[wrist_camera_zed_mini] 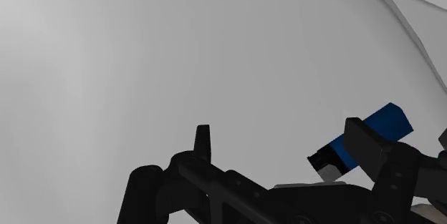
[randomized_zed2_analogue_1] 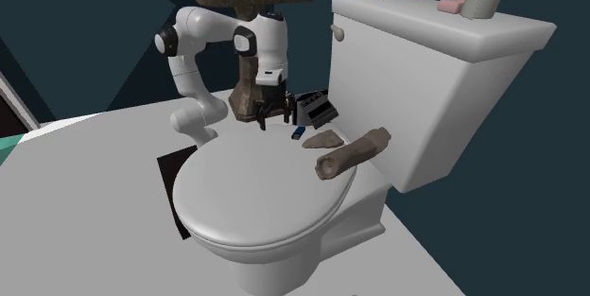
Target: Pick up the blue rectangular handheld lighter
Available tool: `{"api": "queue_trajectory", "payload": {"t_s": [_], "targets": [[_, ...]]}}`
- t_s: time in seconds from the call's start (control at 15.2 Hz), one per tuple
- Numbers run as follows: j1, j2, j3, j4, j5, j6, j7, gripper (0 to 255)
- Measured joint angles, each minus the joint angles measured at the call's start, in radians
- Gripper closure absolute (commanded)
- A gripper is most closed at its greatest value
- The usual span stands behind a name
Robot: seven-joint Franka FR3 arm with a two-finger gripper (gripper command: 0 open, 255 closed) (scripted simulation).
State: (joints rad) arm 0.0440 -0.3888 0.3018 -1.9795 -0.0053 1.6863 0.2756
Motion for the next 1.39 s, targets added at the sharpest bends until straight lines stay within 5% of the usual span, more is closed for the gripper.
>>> {"api": "queue_trajectory", "payload": {"t_s": [0.4,0.92,0.99,1.39], "targets": [[0.029,0.178,0.111,0.182,-0.079,-0.027,0.07,0],[0.033,0.188,0.12,0.1,-0.088,0.069,0.089,0],[0.034,0.185,0.119,0.094,-0.088,0.076,0.089,255],[0.035,0.182,0.121,0.089,-0.088,0.086,0.094,255]]}}
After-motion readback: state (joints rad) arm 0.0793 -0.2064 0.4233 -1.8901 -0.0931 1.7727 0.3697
